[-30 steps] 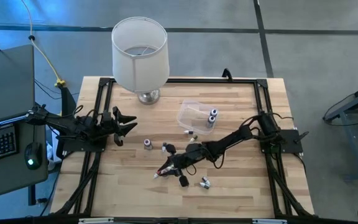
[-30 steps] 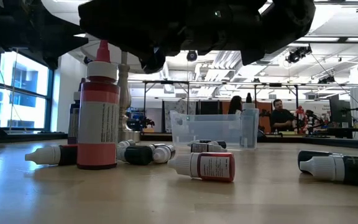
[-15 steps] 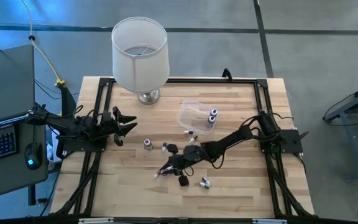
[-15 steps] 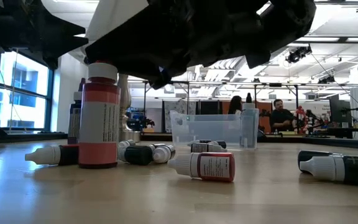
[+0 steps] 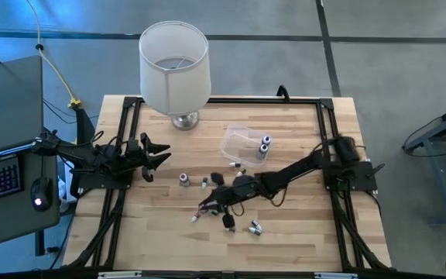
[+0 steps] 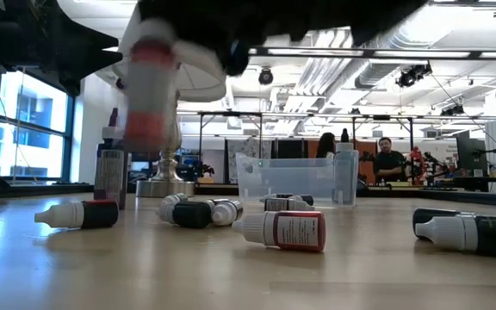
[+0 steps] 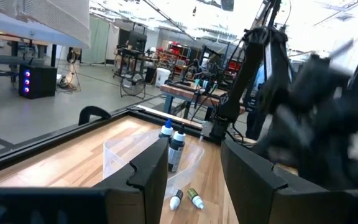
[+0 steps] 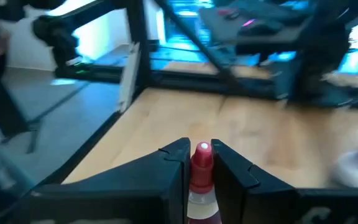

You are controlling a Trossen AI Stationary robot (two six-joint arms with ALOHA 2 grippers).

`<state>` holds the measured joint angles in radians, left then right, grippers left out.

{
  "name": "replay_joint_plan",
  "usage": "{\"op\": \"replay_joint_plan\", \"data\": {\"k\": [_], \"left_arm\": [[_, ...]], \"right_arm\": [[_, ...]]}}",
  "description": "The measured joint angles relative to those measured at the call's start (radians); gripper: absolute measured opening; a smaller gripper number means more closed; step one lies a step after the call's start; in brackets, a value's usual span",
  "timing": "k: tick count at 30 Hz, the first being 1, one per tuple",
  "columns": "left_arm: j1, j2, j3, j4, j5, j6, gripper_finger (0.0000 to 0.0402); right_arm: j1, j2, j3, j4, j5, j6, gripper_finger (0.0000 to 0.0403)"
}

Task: Pick & Place food coloring
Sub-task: Put the large red food coloring bottle into the transparent bin

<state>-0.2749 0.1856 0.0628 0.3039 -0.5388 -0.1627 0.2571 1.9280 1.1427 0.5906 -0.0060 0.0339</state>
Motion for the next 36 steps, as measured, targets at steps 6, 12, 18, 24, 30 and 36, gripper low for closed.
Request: {"op": "replay_joint_plan", "data": {"k": [6,12,18,24,30,36], "left_arm": [[0.0,0.0,0.0,0.0,0.0,0.0,0.0147],[0.0,0.0,0.0,0.001,0.0,0.0,0.0147],[0.0,0.0,0.0,0.006,-0.017,0.0,0.0147],[0.0,0.0,0.0,0.029,-0.041,0.0,0.0147],[0.0,0.0,0.0,0.038,-0.053,0.0,0.0147],[0.0,0.0,0.0,0.038,-0.063,0.0,0.0147]], "right_arm": [[0.006,-0.299,0.001,-0.438,0.346,-0.062,0.0039],[0.048,-0.553,-0.14,-0.688,0.647,0.009,0.0039],[0.015,-0.707,-0.549,-0.229,0.751,0.062,0.0039],[-0.058,-0.711,-0.792,0.17,0.653,-0.019,0.0039],[-0.095,-0.711,-0.819,0.061,0.637,0.074,0.0039],[-0.12,-0.711,-0.819,-0.016,0.63,0.155,0.0039]]}}
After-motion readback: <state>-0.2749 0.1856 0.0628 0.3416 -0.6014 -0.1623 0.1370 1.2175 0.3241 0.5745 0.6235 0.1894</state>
